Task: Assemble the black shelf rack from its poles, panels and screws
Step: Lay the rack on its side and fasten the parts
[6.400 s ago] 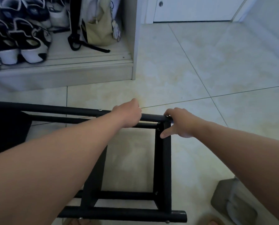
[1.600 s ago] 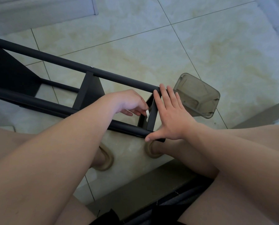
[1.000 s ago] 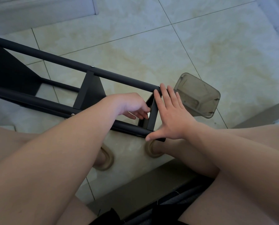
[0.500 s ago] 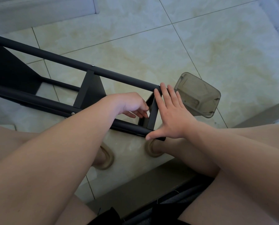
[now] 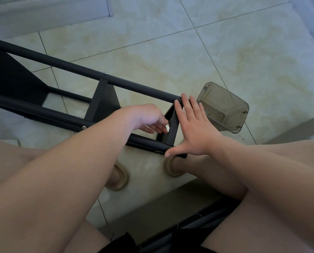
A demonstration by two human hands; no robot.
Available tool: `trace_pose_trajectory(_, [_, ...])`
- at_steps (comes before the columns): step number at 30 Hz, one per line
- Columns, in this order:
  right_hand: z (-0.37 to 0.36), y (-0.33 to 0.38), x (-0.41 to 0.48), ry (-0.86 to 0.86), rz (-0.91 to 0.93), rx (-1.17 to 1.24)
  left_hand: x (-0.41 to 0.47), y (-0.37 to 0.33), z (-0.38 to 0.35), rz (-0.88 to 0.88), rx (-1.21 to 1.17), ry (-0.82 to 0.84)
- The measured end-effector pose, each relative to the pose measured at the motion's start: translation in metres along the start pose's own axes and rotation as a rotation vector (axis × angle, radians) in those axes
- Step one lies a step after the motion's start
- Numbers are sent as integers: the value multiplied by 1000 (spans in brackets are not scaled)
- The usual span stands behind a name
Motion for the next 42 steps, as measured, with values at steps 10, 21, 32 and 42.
trace_pose_trajectory(10, [0, 0, 0, -3, 3, 8, -6, 3, 7, 9, 78, 53])
trace_pose_trajectory(21, [-1, 0, 0, -9, 5, 14, -12, 0, 19, 18, 307, 158])
trace_pose_trajectory(32, [-2, 2, -1, -16, 2, 7, -20, -6, 20, 36, 450, 218])
trace_pose_trajectory(42, [-3, 2, -1, -8, -1, 10, -14, -3, 31, -92, 506, -70])
Point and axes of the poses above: each hand's wrist, its own x-axis towards the middle knuckle, its own z-axis out of the back of the hand, y = z × x, the point moved 1 cm from there along x, towards the middle knuckle, and after that the axes turned 15 degrees about x, right-handed, at the moved point
